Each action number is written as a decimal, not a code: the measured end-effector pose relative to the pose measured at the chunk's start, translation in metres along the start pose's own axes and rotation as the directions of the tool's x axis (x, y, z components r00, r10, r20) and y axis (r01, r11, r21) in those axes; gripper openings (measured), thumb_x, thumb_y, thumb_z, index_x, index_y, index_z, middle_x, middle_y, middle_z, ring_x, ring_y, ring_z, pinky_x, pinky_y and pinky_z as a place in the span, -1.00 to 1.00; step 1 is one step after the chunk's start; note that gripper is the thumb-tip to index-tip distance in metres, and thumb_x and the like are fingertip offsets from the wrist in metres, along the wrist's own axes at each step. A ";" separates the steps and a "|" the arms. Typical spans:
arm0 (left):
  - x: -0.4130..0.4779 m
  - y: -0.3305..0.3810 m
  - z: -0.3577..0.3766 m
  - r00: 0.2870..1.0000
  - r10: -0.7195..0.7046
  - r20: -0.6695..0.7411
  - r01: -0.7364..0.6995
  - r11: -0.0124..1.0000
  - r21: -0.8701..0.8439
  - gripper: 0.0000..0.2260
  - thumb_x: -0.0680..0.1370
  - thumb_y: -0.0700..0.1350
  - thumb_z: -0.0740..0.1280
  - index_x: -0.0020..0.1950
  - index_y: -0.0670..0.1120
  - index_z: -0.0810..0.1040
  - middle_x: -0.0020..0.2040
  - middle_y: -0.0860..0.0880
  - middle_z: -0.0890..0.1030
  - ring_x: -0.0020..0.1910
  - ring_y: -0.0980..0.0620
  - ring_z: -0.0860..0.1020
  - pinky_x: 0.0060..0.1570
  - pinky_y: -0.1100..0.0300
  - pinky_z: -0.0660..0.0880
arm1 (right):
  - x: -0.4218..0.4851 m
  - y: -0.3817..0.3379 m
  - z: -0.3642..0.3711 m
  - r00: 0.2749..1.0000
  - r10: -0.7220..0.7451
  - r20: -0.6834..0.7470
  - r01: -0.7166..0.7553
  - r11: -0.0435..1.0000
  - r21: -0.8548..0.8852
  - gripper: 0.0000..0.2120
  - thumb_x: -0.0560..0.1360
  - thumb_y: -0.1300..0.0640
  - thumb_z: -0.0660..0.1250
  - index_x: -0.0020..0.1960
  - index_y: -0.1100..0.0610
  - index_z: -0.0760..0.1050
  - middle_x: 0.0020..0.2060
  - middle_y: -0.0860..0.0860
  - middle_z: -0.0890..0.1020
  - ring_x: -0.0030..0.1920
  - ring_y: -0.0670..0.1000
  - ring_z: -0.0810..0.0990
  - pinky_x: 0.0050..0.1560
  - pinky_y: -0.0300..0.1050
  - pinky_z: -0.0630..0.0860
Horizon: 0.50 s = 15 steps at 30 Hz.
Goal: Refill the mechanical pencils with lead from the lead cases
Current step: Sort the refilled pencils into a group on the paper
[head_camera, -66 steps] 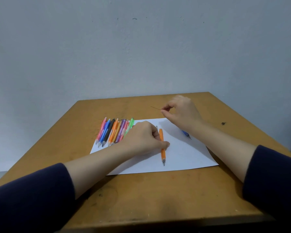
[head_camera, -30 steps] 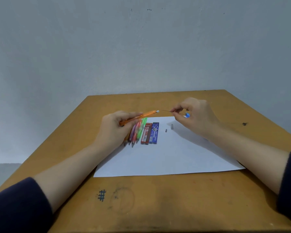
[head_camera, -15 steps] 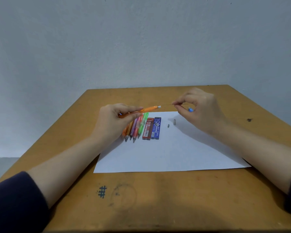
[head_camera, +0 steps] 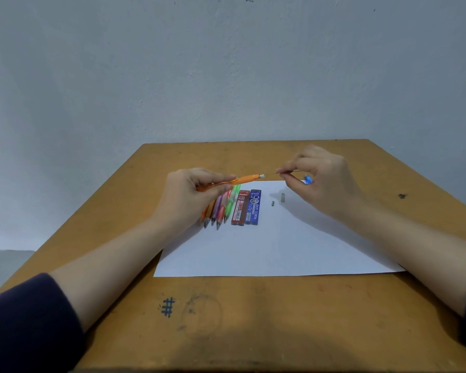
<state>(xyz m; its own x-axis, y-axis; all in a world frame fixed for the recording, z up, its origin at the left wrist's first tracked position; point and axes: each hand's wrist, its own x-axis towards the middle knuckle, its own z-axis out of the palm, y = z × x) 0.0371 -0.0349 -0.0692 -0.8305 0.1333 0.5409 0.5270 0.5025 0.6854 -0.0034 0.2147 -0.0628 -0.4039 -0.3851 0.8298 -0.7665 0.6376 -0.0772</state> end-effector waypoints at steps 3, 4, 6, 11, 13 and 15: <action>0.000 -0.001 0.000 1.000 0.002 0.005 -0.002 1.000 0.017 -0.80 0.47 -0.14 0.42 0.08 0.02 0.66 -0.16 0.23 0.61 -0.10 0.31 0.57 -0.24 0.46 0.46 | 0.000 -0.001 0.000 0.999 -0.032 0.005 0.032 0.999 -0.009 -0.90 0.38 0.30 0.43 -0.14 0.17 0.67 -0.29 0.02 0.64 -0.25 0.03 0.55 -0.21 -0.19 0.43; 0.000 -0.001 0.000 1.000 0.000 0.006 0.000 1.000 0.020 -0.80 0.47 -0.13 0.42 0.08 0.01 0.66 -0.16 0.23 0.61 -0.09 0.31 0.57 -0.25 0.46 0.45 | 0.000 -0.001 0.000 0.999 -0.040 0.006 0.040 0.999 -0.010 -0.90 0.38 0.30 0.43 -0.14 0.17 0.67 -0.29 0.03 0.64 -0.25 0.05 0.56 -0.21 -0.16 0.44; 0.000 0.000 0.000 1.000 0.000 0.008 0.000 1.000 0.017 -0.79 0.47 -0.13 0.42 0.08 0.04 0.65 -0.16 0.23 0.61 -0.09 0.33 0.57 -0.26 0.47 0.45 | 0.001 -0.002 0.000 0.999 -0.050 0.008 0.050 0.999 -0.012 -0.90 0.38 0.31 0.42 -0.14 0.17 0.67 -0.29 0.03 0.64 -0.26 0.06 0.57 -0.21 -0.13 0.44; 0.000 0.001 0.000 1.000 0.001 0.010 -0.002 1.000 0.027 -0.79 0.47 -0.14 0.42 0.08 0.07 0.63 -0.17 0.24 0.60 -0.12 0.35 0.56 -0.28 0.49 0.43 | 0.001 -0.004 -0.001 0.998 -0.056 0.005 0.056 0.998 -0.022 -0.91 0.40 0.28 0.41 -0.14 0.17 0.67 -0.30 0.03 0.63 -0.26 0.05 0.56 -0.22 -0.12 0.44; 0.000 0.001 0.000 1.000 -0.002 0.009 0.002 1.000 0.032 -0.79 0.48 -0.14 0.42 0.08 0.06 0.63 -0.18 0.24 0.60 -0.13 0.35 0.56 -0.28 0.49 0.42 | 0.001 -0.004 0.000 0.999 -0.048 -0.007 0.048 0.998 -0.032 -0.92 0.40 0.27 0.41 -0.14 0.17 0.67 -0.31 0.03 0.63 -0.26 0.06 0.56 -0.23 -0.10 0.45; 0.000 -0.001 0.000 1.000 -0.013 0.000 0.013 0.999 0.037 -0.80 0.48 -0.14 0.42 0.07 0.08 0.64 -0.18 0.24 0.60 -0.12 0.32 0.56 -0.26 0.45 0.45 | 0.001 -0.003 0.000 0.999 -0.033 -0.026 0.032 0.999 -0.043 -0.93 0.40 0.26 0.41 -0.15 0.17 0.67 -0.30 0.02 0.63 -0.26 0.06 0.56 -0.24 -0.09 0.46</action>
<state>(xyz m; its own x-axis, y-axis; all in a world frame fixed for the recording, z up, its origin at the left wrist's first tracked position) 0.0366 -0.0349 -0.0697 -0.8371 0.1272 0.5321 0.5096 0.5352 0.6737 -0.0013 0.2123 -0.0614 -0.3650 -0.3883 0.8462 -0.7570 0.6529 -0.0269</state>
